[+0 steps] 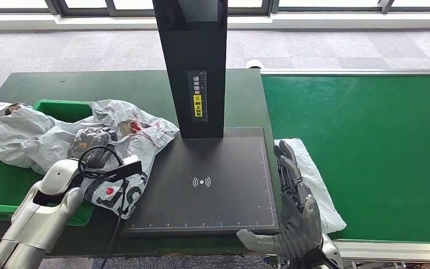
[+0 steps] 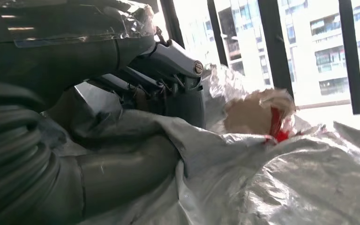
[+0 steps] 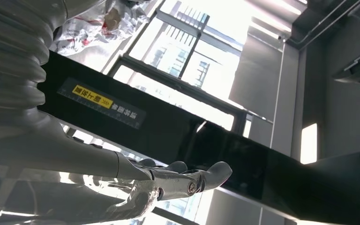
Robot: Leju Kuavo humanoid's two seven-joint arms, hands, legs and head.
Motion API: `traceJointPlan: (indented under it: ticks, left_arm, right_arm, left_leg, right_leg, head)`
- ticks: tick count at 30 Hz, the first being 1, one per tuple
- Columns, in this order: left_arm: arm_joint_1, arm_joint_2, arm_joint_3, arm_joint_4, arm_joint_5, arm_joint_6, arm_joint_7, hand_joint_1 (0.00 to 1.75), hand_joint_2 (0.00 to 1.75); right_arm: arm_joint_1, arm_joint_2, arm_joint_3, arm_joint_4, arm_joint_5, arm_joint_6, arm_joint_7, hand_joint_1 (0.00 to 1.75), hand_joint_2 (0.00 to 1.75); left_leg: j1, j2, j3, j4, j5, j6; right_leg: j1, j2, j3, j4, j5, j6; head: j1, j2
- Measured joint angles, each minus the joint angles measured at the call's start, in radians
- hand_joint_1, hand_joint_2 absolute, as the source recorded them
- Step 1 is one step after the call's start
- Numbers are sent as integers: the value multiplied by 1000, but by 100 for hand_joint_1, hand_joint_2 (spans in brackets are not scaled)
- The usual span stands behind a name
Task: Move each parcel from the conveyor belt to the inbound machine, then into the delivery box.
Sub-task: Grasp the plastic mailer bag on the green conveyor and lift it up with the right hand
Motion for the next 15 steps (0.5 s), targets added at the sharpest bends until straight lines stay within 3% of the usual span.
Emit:
traceJointPlan:
  ticks: [15]
  left_arm:
    - [20, -27, 0, -64, -90, 102, 8, 175, 175]
  right_arm:
    - [72, 38, -43, -41, 79, 56, 18, 0, 175]
  left_leg:
    - [0, 0, 0, 0, 0, 0]
  right_leg:
    - [0, 0, 0, 0, 0, 0]
  head:
    - [0, 0]
